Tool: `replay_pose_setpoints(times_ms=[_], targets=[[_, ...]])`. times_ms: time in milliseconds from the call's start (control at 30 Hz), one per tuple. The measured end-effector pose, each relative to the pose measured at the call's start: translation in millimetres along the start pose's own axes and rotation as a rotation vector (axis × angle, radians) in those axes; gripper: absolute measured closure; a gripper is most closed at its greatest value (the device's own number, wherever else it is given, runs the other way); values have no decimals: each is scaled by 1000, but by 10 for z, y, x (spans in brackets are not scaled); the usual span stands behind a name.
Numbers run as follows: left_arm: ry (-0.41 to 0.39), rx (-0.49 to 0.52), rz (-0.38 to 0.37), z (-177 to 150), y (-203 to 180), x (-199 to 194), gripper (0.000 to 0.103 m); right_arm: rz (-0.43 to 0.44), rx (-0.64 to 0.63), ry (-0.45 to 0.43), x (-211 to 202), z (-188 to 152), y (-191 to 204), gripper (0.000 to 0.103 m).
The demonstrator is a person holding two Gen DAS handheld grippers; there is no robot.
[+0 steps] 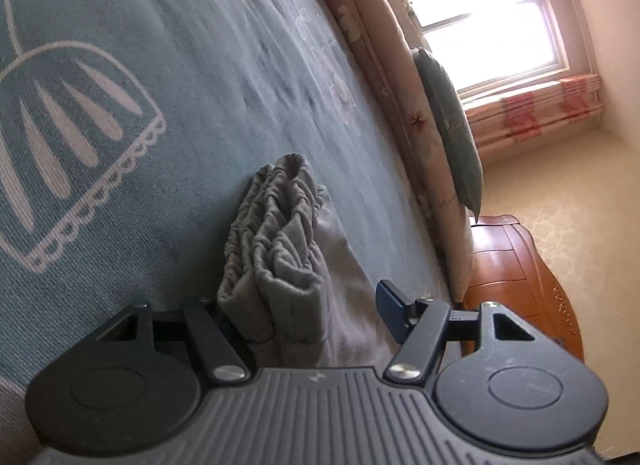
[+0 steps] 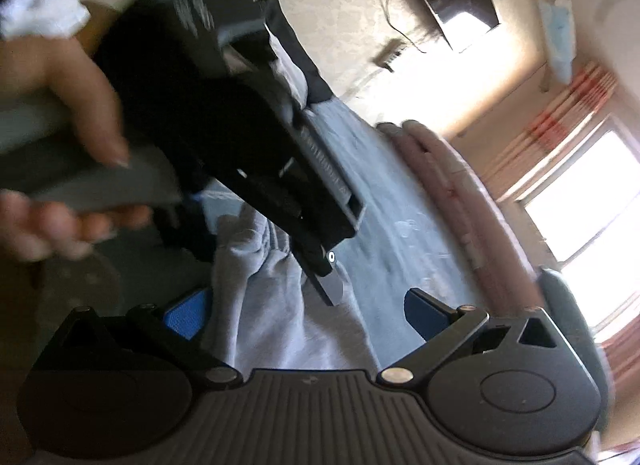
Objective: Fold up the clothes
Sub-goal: 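Lift the cuffs with the left gripper and carry them over the pants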
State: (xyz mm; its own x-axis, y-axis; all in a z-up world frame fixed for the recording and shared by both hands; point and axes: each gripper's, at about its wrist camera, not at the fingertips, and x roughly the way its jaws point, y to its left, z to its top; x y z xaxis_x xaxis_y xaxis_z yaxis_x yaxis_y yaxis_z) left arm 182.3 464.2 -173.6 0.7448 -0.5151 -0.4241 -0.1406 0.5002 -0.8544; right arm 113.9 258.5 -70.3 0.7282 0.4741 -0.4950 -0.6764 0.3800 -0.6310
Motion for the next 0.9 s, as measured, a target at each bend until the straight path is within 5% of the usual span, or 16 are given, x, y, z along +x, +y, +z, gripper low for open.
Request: replay_pose_setpoints(times_ms=[200,367,633,900], targets=[[-9,36,74,-65,-126,19,44,-37,18,34,-438,-331,-359,0],[-14,84,160,-123,-268,43,73,-120,95,153,-703,-892,-650,0],[-20,192,290,-210,-591,50,74,-237,312,347,-1216,-1877,-861,0],[-20,392,375,-313,-1246,-40,75,-295,559,419,-1663,-2517,-912,0]])
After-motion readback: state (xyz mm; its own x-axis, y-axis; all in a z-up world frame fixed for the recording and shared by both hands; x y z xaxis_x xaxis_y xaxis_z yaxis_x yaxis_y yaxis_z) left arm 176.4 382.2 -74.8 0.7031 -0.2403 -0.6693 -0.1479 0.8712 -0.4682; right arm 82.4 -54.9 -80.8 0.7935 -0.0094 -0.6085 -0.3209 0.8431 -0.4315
